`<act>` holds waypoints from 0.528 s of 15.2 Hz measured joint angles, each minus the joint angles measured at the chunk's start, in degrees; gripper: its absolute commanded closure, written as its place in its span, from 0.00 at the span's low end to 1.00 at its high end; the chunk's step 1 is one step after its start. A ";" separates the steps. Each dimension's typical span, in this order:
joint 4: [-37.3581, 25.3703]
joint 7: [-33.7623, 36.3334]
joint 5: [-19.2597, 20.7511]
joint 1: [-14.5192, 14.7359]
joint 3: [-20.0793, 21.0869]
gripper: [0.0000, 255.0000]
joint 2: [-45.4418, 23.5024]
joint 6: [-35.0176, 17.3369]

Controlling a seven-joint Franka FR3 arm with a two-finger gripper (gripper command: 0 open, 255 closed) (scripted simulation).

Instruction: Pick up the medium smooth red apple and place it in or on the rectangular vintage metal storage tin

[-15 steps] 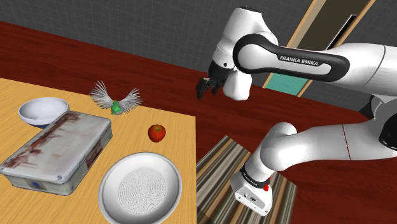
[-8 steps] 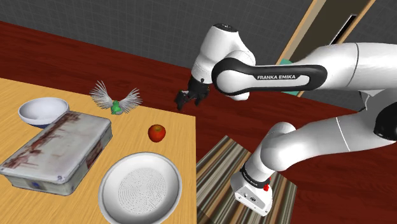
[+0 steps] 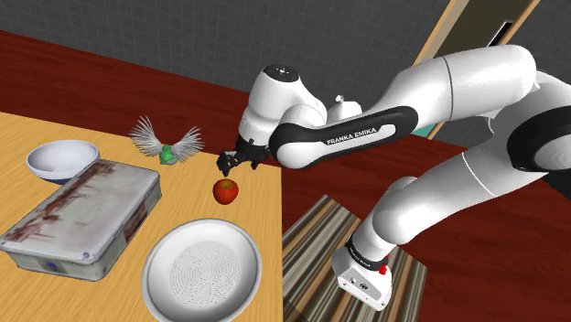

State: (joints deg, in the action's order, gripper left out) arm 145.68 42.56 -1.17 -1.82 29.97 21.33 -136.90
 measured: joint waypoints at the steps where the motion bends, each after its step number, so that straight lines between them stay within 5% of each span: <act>1: -1.00 2.27 1.58 -1.08 1.51 0.00 -2.32 -1.48; 8: -2.81 11.56 9.55 -4.92 6.62 0.00 -11.18 -7.86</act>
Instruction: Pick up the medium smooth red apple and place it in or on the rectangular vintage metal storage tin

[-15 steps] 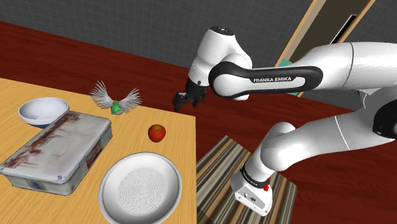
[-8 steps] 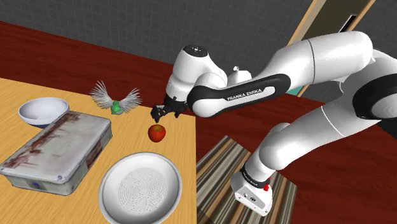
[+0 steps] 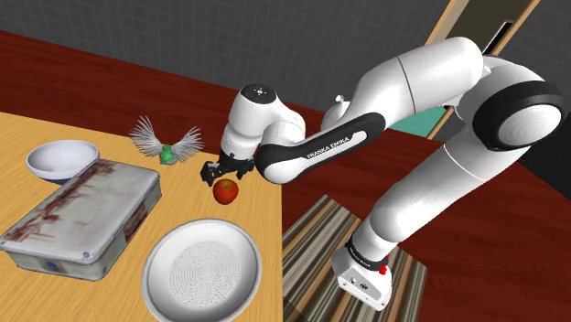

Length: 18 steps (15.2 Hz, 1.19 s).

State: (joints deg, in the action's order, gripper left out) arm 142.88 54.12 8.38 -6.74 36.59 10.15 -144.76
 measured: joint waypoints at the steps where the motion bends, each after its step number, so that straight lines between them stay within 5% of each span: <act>1: 0.15 0.67 0.81 -0.31 0.25 0.00 -0.70 -0.69; 9: 0.36 2.49 3.55 -1.37 0.72 0.00 -2.95 -2.68; 10: 0.36 2.49 3.55 -1.37 0.72 1.00 -2.95 -2.68; 18: 0.31 2.50 3.55 -1.38 0.70 1.00 -2.88 -2.70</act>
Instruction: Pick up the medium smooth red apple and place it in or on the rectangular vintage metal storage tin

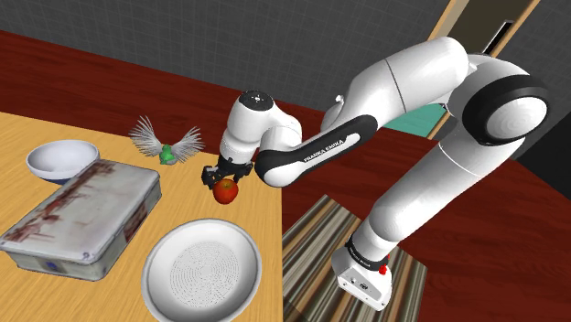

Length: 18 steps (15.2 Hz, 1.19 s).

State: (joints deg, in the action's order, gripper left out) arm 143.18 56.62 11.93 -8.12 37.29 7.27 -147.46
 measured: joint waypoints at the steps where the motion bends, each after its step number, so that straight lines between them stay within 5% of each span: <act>1: 0.01 -0.02 -0.04 0.02 0.00 1.00 0.03 0.01; 18: -4.96 -8.23 -9.12 3.23 -3.38 1.00 8.47 11.79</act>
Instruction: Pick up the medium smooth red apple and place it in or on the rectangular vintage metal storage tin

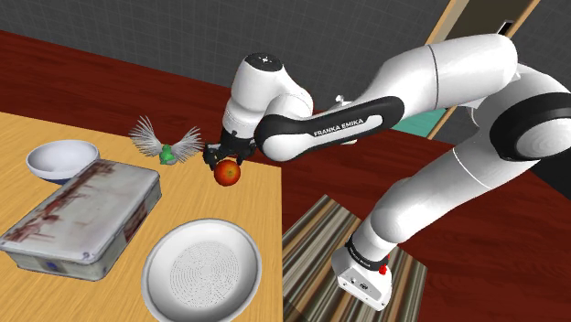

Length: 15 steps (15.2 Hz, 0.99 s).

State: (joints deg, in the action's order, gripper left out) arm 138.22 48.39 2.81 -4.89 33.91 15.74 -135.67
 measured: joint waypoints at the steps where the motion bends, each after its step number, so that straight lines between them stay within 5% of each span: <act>1: -0.53 -0.32 -0.29 0.11 -0.19 1.00 0.35 0.83; 15: -7.75 -4.07 -3.05 1.15 -2.84 1.00 4.85 11.96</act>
State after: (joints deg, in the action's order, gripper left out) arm 130.47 44.32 -0.24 -3.74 31.07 20.58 -123.70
